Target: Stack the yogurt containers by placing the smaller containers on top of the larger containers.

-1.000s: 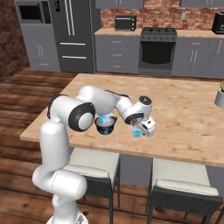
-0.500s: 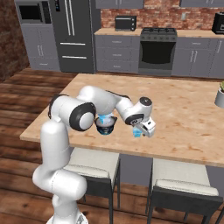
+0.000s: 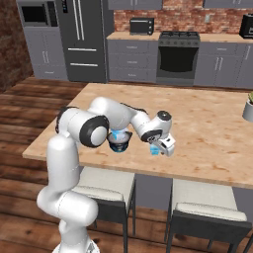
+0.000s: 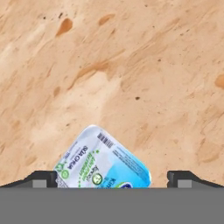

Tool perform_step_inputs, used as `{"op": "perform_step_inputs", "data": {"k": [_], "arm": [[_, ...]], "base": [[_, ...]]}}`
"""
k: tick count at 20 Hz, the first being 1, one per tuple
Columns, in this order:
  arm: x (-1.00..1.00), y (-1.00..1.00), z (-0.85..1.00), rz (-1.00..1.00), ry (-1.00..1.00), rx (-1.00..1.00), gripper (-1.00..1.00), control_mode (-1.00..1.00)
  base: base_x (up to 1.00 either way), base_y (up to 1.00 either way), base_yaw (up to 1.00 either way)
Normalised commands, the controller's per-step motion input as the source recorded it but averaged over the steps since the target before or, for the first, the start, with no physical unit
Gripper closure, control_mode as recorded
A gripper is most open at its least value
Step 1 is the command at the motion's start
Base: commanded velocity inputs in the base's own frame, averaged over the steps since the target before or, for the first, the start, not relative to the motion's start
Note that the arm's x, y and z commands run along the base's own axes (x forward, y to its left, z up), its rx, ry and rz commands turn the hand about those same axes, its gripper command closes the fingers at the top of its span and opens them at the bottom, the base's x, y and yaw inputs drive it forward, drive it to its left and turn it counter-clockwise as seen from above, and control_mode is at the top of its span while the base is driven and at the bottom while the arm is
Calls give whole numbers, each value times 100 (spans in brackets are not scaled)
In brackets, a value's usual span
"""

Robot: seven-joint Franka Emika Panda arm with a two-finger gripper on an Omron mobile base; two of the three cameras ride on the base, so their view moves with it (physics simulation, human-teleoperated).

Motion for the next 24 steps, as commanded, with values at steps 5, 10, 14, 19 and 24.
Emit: {"op": "perform_step_inputs", "data": {"k": [5,10,14,19,24], "arm": [[12,4,-9,-2,0,0,-100,-100],[15,5,-8,-3,0,0,-100,-100],[15,3,-8,-2,0,0,-100,-100],[11,0,-8,-2,0,0,-100,-100],[7,0,-8,-1,0,0,100,-100]], "base": [[0,0,0],[0,0,0],[0,0,0],[0,0,0],[0,0,0]]}}
